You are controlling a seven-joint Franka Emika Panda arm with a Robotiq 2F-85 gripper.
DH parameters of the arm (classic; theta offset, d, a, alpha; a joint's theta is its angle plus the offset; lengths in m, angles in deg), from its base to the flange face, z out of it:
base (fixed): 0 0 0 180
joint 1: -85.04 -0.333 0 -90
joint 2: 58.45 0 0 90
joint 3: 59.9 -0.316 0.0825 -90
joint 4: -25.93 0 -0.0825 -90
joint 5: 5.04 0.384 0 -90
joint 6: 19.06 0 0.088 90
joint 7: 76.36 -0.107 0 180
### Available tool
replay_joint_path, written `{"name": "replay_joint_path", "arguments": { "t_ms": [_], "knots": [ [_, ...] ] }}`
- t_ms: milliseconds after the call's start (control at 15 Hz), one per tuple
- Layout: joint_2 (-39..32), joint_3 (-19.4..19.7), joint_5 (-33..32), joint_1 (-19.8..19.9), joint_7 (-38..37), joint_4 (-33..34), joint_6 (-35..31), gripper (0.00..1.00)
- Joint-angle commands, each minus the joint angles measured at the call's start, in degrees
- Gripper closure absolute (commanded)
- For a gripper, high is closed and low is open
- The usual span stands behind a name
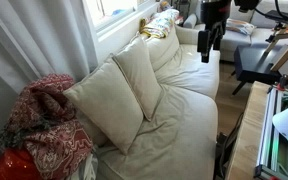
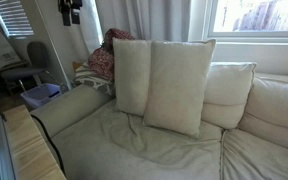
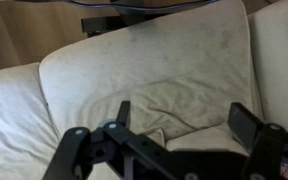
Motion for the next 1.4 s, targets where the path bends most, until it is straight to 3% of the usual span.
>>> {"name": "replay_joint_path", "arguments": {
  "t_ms": [0, 600, 933, 1333],
  "knots": [
    [-0.06, 0.52, -0.21, -0.54, -0.17, 0.03, 0.06, 0.0],
    [-1.31, 0.97, 0.8, -0.16, -0.91, 0.63, -0.67, 0.0],
    [-11.71, 3.37, 2.12, 4.07, -10.21, 6.01, -13.0, 0.0],
    [-25.11, 5.32, 3.03, 4.66, -23.86, 14.99, -27.49, 0.0]
  ]
}}
